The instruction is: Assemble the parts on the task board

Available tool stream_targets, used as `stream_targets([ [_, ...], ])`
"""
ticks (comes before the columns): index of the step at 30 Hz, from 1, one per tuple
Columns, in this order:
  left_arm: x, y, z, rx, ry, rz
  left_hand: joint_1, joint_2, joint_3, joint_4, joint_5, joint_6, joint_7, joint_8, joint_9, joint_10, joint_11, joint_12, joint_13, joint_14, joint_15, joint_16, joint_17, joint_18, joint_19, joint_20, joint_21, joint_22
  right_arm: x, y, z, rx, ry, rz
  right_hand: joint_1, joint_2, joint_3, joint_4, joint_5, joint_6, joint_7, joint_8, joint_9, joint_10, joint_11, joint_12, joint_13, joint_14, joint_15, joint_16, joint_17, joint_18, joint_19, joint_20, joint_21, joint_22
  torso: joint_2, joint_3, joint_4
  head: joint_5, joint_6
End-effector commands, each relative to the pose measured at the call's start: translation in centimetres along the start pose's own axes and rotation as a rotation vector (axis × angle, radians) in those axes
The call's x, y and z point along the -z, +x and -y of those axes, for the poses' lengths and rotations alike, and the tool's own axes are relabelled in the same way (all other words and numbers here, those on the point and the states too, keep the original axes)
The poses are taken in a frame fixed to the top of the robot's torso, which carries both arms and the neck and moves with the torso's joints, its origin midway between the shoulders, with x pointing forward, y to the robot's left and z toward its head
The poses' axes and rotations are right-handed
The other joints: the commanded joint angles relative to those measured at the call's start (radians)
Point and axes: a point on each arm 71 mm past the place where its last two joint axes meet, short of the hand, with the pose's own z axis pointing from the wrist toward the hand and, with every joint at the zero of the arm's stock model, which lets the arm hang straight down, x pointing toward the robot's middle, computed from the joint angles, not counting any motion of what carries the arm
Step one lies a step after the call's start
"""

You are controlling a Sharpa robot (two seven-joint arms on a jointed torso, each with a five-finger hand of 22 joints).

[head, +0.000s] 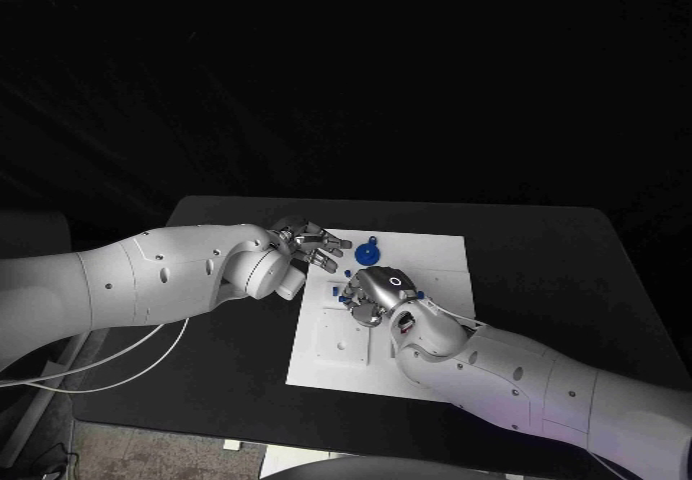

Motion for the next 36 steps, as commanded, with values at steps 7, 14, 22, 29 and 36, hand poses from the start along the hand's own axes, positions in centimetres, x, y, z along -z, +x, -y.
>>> stream_targets([
  [7, 0.4, 0.5, 0.1, 0.024, 0.016, -0.022, 0.012, -0.012, -0.005, -0.011, 0.002, -0.028, 0.004, -0.001, -0.001, -0.034, 0.014, -0.001, 0.0, -0.041, 0.025, -0.078, -0.02, -0.005, -0.024, 0.025, -0.052, -0.036, 0.1, -3.1, 0.6, -0.127, 0.054, 0.045, 0.001, -0.007, 0.0, 0.006, 0.002, 0.007, -0.003, 0.004, 0.001, 0.005, -0.005, -0.006, 0.0, 0.001, -0.004, 0.004, 0.002, -0.017, 0.005, -0.007, -0.006, 0.003, -0.009, 0.0063, -0.0152, -0.008, 0.014],
  [14, 0.6, 0.9, -0.4, 0.055, 0.007, -0.017, 0.005, -0.012, -0.011, -0.005, 0.002, -0.013, 0.004, -0.001, 0.0, -0.013, 0.007, -0.002, -0.001, -0.022, 0.022, -0.097, -0.019, -0.002, 0.004, 0.025, -0.076, -0.068, -0.2, -5.0, 1.5, -0.185, 0.095, 0.085, 0.002, -0.007, 0.001, 0.006, 0.002, 0.007, -0.003, 0.004, 0.001, 0.005, -0.005, -0.006, 0.0, 0.001, -0.005, 0.004, 0.002, -0.017, 0.006, -0.007, -0.006, 0.003, -0.014, 0.0124, -0.0186, -0.018, 0.026],
  [22, 0.6, 1.1, -0.7, 0.07, -0.018, 0.005, -0.025, -0.026, -0.031, 0.024, 0.001, -0.012, 0.0, 0.001, 0.001, 0.016, -0.001, 0.0, 0.0, -0.007, 0.018, -0.094, -0.018, -0.004, 0.022, 0.021, -0.084, -0.082, -0.5, -6.1, 2.3, -0.206, 0.124, 0.113, 0.002, -0.007, 0.001, 0.007, 0.002, 0.007, -0.003, 0.004, 0.001, 0.006, -0.005, -0.007, 0.001, 0.001, -0.006, 0.005, 0.004, -0.02, 0.007, -0.01, -0.007, 0.003, -0.012, 0.0111, -0.018, -0.026, 0.037],
  [29, 0.6, 1.6, -1.0, 0.072, -0.051, -0.006, -0.02, -0.042, -0.032, 0.063, 0.002, 0.011, -0.007, 0.0, 0.001, 0.029, -0.005, 0.0, 0.0, 0.001, 0.014, -0.097, -0.014, -0.011, 0.048, 0.016, -0.106, -0.118, -0.8, -6.4, 2.6, -0.21, 0.136, 0.122, 0.003, -0.008, 0.001, 0.007, 0.002, 0.007, -0.003, 0.004, 0.001, 0.006, -0.005, -0.007, 0.001, 0.001, -0.006, 0.003, 0.003, -0.021, 0.007, -0.011, -0.008, 0.003, -0.011, 0.0089, -0.0172, -0.033, 0.042],
  [36, 0.5, 2.2, -1.0, 0.102, -0.065, -0.031, -0.025, -0.05, -0.03, 0.078, 0.001, 0.019, -0.009, -0.001, 0.001, 0.028, -0.005, -0.001, 0.0, -0.003, 0.016, -0.098, -0.014, -0.013, 0.053, 0.016, -0.114, -0.131, -1.1, -6.4, 2.6, -0.212, 0.139, 0.12, 0.003, -0.008, 0.001, 0.007, 0.002, 0.007, -0.003, 0.004, 0.001, 0.006, -0.005, -0.007, 0.001, 0.001, -0.006, 0.003, 0.003, -0.021, 0.007, -0.011, -0.008, 0.003, -0.011, 0.0074, -0.0167, -0.036, 0.045],
])
